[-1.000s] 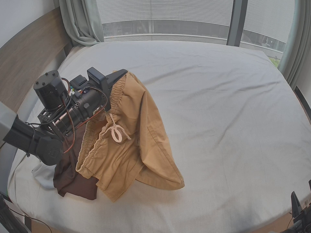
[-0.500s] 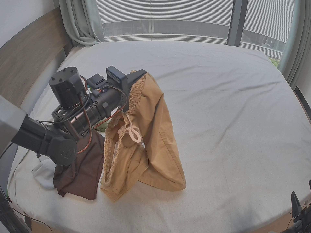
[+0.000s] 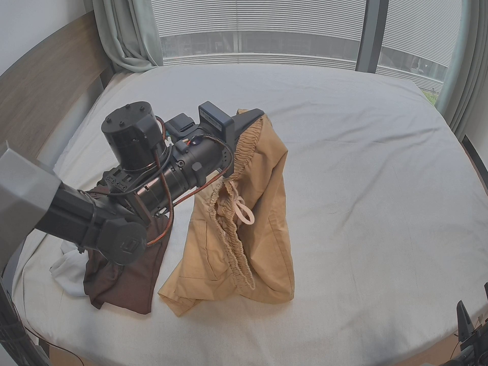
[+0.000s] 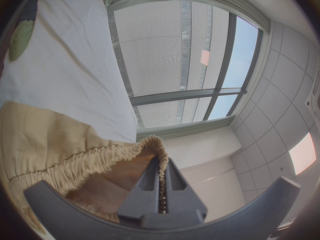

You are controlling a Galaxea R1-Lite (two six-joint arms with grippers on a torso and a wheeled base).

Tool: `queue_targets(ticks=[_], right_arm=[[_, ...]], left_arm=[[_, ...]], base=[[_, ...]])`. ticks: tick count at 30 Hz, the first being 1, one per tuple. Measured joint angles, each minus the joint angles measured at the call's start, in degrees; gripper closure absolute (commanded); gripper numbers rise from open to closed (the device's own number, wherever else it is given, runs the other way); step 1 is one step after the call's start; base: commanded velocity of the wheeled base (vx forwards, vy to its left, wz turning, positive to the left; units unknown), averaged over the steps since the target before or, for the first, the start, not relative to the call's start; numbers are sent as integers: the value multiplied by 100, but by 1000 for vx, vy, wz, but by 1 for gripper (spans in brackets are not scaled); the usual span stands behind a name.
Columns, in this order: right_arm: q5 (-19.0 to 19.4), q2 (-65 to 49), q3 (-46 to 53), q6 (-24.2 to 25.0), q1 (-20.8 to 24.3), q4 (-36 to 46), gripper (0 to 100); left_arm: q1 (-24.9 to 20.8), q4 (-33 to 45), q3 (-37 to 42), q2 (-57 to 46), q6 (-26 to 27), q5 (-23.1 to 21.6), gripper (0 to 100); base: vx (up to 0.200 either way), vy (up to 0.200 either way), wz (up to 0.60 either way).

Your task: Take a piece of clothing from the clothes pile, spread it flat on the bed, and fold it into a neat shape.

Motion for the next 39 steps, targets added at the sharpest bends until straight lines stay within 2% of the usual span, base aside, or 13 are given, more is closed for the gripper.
queue_targets(ticks=[7,13,21,27,33,39], right_arm=[[0,0,0,0,0,0,0],[0,0,0,0,0,-2,0],[2,0,0,0,0,0,0],[2,0,0,2,0,0,0],[2,0,0,0,0,0,0],[0,0,0,0,0,-2,0]], left_arm=[[-238,-2,-274,219,-20,22,100],[-427,-11,-505,339,-297,33,100],[-772,7,-819,407,-413,65,100],[-1023,243,-1112,405,-574,90,100],[-1089,358,-1488,391,-1064,383,100],[-909,282,-1387,438,-1073,566,100]], base=[[0,0,0],[0,0,0],[0,0,0],[0,0,0],[0,0,0],[0,0,0]])
